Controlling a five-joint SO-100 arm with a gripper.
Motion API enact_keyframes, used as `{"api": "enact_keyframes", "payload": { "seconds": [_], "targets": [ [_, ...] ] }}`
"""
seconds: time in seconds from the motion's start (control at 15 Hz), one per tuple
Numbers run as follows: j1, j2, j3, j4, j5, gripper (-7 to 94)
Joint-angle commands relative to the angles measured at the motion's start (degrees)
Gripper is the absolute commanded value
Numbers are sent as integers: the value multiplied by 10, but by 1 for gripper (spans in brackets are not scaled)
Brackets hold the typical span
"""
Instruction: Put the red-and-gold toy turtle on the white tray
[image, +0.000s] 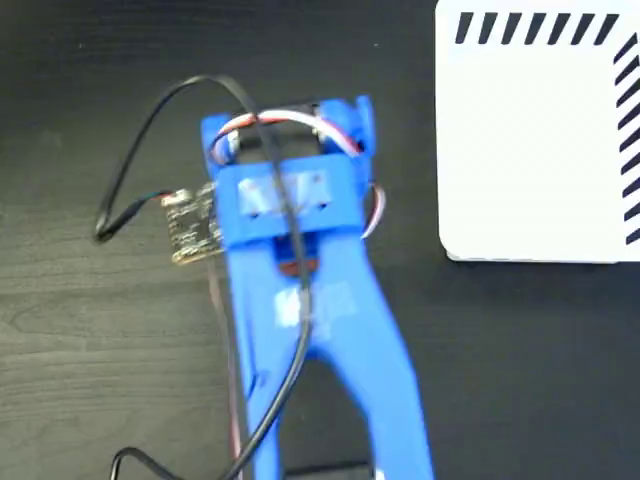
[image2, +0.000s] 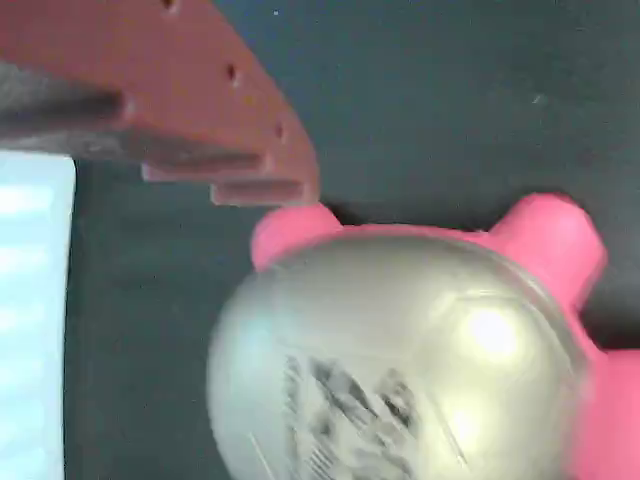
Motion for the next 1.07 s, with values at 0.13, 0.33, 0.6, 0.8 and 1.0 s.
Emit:
{"api": "enact_keyframes", "payload": {
  "seconds": [0.13,0.33,0.6,0.8,1.0],
  "targets": [
    [11,-42,-58,2,-12,62],
    [13,-86,-74,0,-12,62],
    [4,-108,-54,-16,-6,62],
    [-4,-117,-28,-40,-2,62],
    [-11,-122,19,-90,11,62]
  ]
}}
